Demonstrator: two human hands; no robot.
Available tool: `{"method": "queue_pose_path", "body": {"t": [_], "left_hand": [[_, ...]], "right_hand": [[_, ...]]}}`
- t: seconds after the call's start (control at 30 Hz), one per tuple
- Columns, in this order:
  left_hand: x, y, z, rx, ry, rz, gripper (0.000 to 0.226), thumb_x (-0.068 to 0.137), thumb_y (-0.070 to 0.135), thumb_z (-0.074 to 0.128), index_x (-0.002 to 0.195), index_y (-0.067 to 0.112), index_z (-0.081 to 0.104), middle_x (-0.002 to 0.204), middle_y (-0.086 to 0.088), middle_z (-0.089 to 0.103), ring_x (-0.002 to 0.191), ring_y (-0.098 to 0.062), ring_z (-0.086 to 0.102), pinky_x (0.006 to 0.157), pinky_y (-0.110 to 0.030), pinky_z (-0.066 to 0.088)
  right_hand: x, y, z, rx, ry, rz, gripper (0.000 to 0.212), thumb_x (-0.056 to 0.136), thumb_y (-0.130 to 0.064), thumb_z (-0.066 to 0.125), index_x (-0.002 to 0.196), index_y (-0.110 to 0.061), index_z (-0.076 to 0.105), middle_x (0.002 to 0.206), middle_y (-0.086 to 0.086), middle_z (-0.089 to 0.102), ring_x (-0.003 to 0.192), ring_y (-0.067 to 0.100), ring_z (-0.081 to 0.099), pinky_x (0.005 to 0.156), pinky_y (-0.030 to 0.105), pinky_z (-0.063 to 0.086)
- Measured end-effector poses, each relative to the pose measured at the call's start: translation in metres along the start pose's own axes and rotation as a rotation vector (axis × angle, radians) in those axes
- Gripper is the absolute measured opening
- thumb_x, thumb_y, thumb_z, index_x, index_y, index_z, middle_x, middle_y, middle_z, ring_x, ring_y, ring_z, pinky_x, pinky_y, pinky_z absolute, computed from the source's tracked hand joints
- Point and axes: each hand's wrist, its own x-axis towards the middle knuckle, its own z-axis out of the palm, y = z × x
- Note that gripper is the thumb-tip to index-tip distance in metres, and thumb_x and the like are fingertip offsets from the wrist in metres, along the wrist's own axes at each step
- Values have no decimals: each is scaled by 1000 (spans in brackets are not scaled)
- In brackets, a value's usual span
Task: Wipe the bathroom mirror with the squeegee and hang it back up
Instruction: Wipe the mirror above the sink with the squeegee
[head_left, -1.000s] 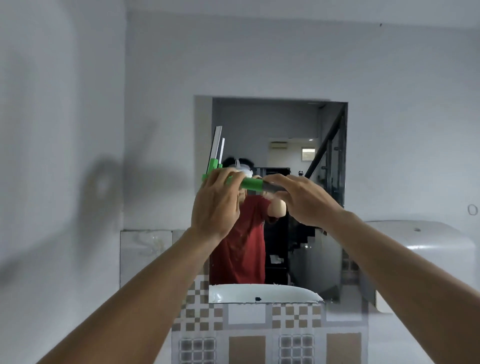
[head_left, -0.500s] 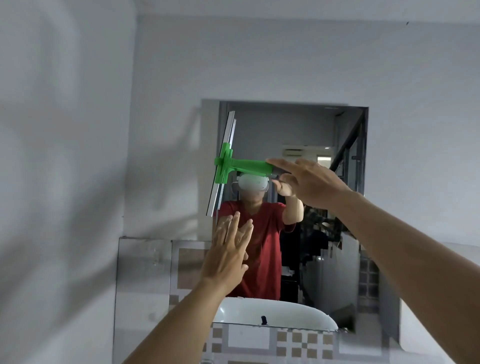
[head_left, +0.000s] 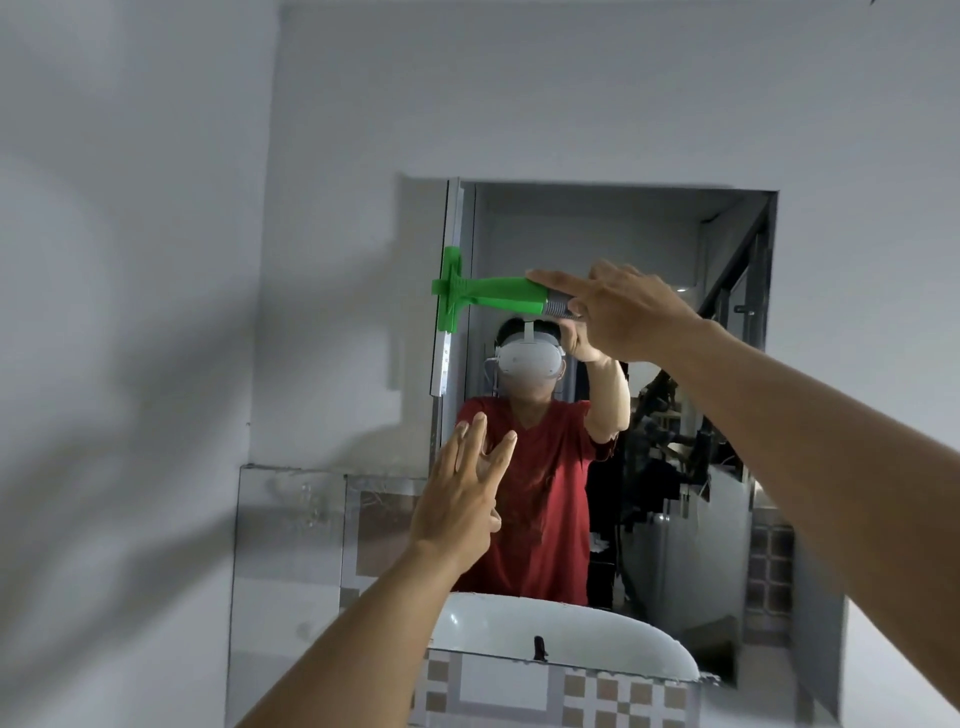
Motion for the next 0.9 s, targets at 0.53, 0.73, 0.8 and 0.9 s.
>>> {"method": "queue_pose_path", "body": {"t": [0.53, 0.73, 0.8, 0.9], "left_hand": [[0, -3, 3, -32, 51, -1, 107, 86, 23, 72, 161, 34, -4, 170, -11, -13, 157, -33, -10, 120, -40, -5], [0, -4, 1, -2, 67, 9, 108, 79, 27, 79, 163, 29, 11, 170, -17, 3, 156, -38, 4, 122, -42, 3], [0, -4, 3, 3, 57, 7, 108, 80, 27, 78, 163, 29, 9, 170, -17, 2, 156, -38, 4, 122, -43, 3], [0, -4, 2, -11, 52, 3, 109, 79, 26, 80, 163, 29, 10, 170, -16, 3, 156, -37, 5, 123, -44, 8]], "right_hand": [[-43, 46, 4, -26, 16, 102, 74, 102, -19, 51, 154, -53, 11, 100, 4, 51, 86, 21, 53, 69, 35, 47], [-84, 64, -4, 23, 25, 243, 64, 101, -23, 44, 156, -46, 20, 110, 9, 53, 103, 34, 59, 80, 48, 57], [-95, 71, -4, 17, 32, 274, 66, 102, -17, 45, 156, -45, 20, 105, 7, 50, 97, 33, 60, 76, 47, 56], [-109, 79, -3, 48, 46, 361, 67, 103, -13, 41, 156, -47, 19, 108, 9, 55, 90, 31, 59, 73, 46, 56]]}}
